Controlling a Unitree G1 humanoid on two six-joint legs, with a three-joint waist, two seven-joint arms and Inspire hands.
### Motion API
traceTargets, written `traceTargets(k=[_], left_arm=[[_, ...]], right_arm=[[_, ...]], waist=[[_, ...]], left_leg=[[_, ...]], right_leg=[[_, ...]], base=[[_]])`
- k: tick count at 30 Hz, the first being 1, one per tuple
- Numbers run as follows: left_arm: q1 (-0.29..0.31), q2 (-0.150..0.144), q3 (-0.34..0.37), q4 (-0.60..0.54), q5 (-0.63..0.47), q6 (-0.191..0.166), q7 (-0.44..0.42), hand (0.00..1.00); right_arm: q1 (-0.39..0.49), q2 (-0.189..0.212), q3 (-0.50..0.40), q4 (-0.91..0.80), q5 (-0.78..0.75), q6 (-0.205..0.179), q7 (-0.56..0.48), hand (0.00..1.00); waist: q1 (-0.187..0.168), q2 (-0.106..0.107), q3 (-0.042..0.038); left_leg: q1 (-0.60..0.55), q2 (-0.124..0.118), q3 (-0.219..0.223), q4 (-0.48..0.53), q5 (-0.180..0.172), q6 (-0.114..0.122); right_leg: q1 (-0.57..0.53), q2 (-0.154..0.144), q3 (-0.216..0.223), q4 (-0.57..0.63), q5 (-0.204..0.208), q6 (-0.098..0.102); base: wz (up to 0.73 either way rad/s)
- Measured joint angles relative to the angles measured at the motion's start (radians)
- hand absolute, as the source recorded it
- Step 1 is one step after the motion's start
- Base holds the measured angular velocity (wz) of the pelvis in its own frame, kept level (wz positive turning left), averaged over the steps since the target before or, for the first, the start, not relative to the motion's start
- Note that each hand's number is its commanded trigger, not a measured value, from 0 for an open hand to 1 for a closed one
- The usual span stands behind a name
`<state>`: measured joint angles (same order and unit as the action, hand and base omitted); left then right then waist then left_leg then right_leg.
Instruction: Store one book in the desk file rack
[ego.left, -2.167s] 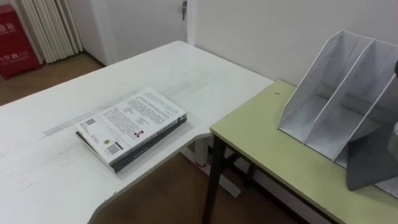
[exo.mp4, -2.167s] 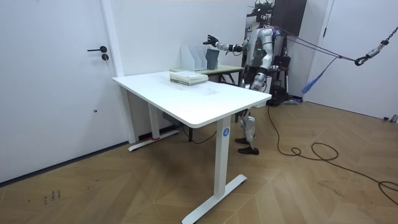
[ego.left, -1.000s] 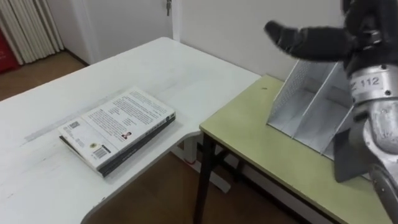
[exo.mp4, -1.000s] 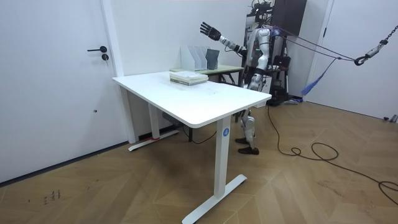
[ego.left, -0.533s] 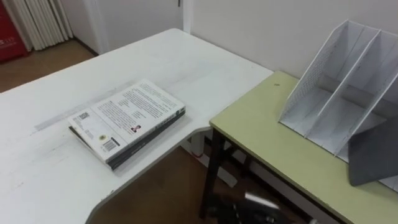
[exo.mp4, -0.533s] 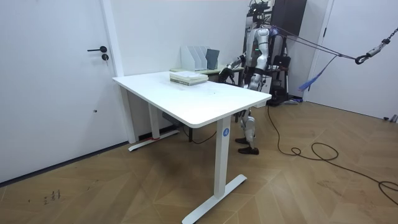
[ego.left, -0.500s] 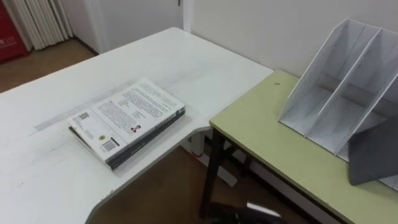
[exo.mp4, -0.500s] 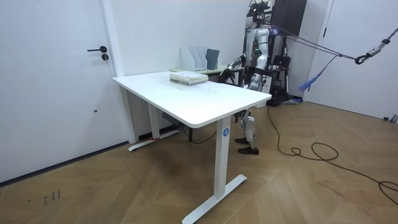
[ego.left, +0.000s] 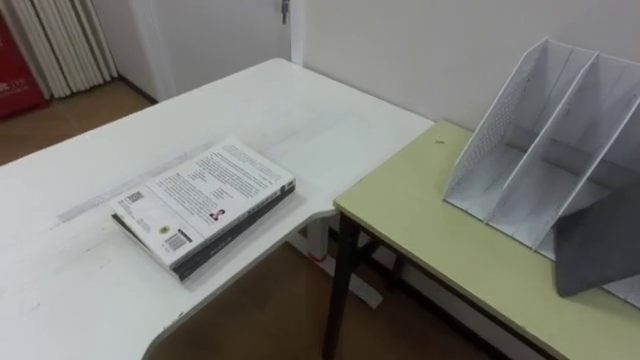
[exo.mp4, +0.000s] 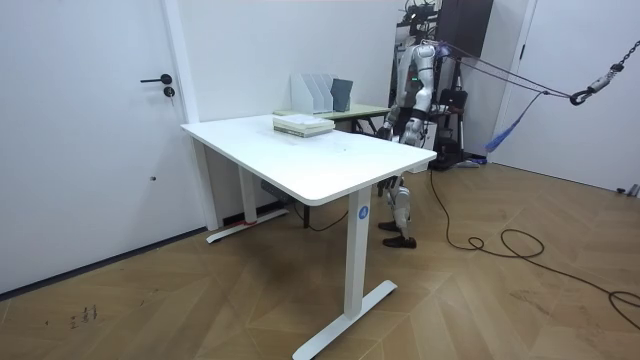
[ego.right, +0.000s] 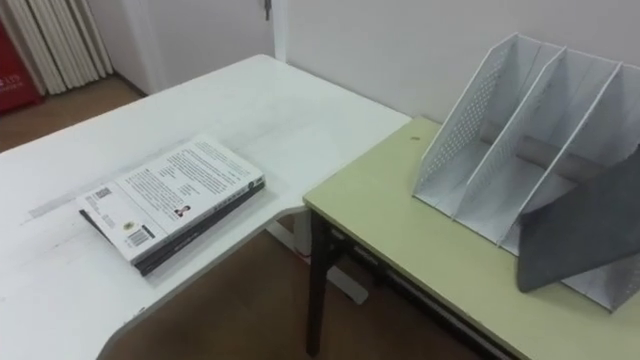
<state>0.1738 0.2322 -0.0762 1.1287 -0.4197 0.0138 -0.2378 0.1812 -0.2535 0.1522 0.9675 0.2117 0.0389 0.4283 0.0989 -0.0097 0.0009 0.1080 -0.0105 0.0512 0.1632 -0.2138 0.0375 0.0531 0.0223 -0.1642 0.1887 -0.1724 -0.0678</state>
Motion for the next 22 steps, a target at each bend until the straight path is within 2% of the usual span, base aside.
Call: traceTargets(k=[2, 4, 8, 15, 20, 22], left_arm=[[0.013, -0.02, 0.02, 0.0, 0.002, -0.012, 0.017, 0.0], [0.021, -0.023, 0.028, 0.0, 0.008, -0.018, 0.021, 0.0], [0.036, -0.03, 0.069, 0.002, 0.087, -0.02, 0.062, 0.0], [0.052, -0.061, 0.153, 0.004, 0.183, -0.018, 0.093, 0.0], [0.058, -0.068, 0.193, 0.003, 0.302, 0.007, 0.112, 0.0], [0.058, -0.068, 0.193, 0.002, 0.307, 0.021, 0.118, 0.0]], right_arm=[[-0.002, 0.025, -0.039, 0.052, 0.023, -0.018, -0.034, 0.0], [-0.003, 0.038, -0.058, 0.098, 0.056, -0.036, -0.052, 0.0], [-0.016, 0.066, -0.098, 0.169, 0.068, -0.06, -0.105, 0.0], [-0.037, 0.082, -0.15, 0.275, 0.104, -0.062, -0.179, 0.0], [-0.031, 0.085, -0.155, 0.286, 0.144, -0.06, -0.207, 0.0], [-0.038, 0.085, -0.157, 0.299, 0.142, -0.06, -0.209, 0.0]], waist=[[-0.018, 0.008, 0.0], [-0.03, 0.009, 0.0001], [-0.042, 0.009, -0.0001], [-0.043, 0.012, -0.0012], [-0.043, 0.013, -0.0023], [-0.045, 0.014, -0.0035]], left_leg=[[-0.001, 0.0, 0.0, 0.0, 0.0, 0.0], [0.0, 0.0, 0.002, 0.003, 0.0, 0.0], [0.001, 0.0, 0.005, 0.003, 0.0, 0.0], [0.026, -0.002, 0.002, -0.001, -0.001, 0.001], [0.027, -0.002, 0.001, -0.003, -0.002, 0.002], [0.027, -0.002, 0.0, -0.001, -0.002, 0.002]], right_leg=[[0.002, -0.001, -0.001, -0.001, 0.0, 0.0], [0.002, -0.001, -0.004, -0.003, 0.0, 0.0], [0.0, 0.001, 0.0, -0.003, -0.001, 0.0], [0.033, 0.0, -0.003, -0.02, 0.0, 0.005], [0.033, 0.001, -0.003, -0.019, 0.0, 0.005], [0.034, 0.001, -0.003, -0.019, 0.0, 0.005]], base=[[0.0], [0.05], [-0.03], [0.02], [0.0], [0.0]])
